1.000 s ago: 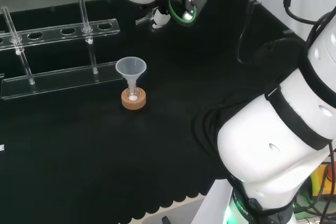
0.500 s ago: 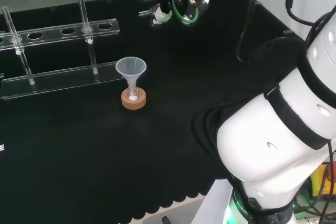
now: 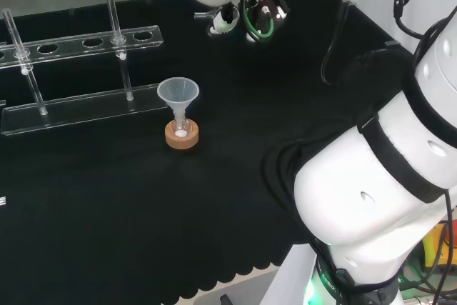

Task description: Put the weighing funnel back on the table.

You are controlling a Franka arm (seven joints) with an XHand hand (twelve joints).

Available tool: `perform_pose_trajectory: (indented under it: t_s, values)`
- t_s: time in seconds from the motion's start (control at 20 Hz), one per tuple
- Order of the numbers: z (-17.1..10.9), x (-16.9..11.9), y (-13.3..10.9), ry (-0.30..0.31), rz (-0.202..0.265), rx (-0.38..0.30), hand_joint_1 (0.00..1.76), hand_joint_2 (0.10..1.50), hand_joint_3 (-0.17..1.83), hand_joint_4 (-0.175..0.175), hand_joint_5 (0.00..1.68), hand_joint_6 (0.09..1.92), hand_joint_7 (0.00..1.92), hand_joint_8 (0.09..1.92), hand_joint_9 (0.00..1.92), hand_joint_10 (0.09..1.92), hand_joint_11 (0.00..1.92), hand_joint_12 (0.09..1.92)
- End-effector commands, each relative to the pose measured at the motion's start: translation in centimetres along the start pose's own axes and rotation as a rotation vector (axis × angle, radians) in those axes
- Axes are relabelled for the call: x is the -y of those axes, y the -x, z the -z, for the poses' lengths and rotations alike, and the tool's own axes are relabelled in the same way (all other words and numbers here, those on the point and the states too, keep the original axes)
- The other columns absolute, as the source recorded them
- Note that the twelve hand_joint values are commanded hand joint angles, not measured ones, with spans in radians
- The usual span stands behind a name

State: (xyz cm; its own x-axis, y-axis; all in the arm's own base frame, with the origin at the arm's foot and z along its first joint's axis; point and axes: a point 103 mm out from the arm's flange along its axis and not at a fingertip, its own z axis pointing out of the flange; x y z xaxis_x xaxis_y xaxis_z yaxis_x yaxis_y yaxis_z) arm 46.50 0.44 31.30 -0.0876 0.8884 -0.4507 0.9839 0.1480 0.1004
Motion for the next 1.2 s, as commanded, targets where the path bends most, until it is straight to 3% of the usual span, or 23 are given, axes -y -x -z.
perform_pose_trajectory:
  t_s: [0.05, 0.4, 0.75, 0.95, 1.2]
  values:
    - [-2.5, -0.3, 0.1, -0.039, -0.102, -0.149, 1.11, 0.68, 0.58, 0.175, 1.31, 0.56, 1.69, 0.09, 1.35, 0.09, 0.00, 1.56]
    - [-8.2, -2.9, 9.4, -0.096, -0.155, -0.306, 1.11, 0.68, 0.58, 0.175, 1.31, 0.56, 1.69, 0.09, 1.35, 0.09, 0.00, 1.57]
    - [-11.8, -5.0, 13.6, -0.129, -0.176, -0.368, 1.11, 0.68, 0.58, 0.175, 1.31, 0.56, 1.69, 0.09, 1.35, 0.09, 0.00, 1.57]
    - [-14.0, -5.4, 14.4, -0.150, -0.119, -0.363, 1.11, 0.68, 0.58, 0.175, 1.31, 0.56, 1.69, 0.09, 1.35, 0.09, 0.00, 1.57]
    - [-15.4, -4.5, 12.5, -0.183, -0.016, -0.365, 1.11, 0.68, 0.58, 0.175, 1.31, 0.56, 1.68, 0.09, 1.35, 0.09, 0.00, 1.57]
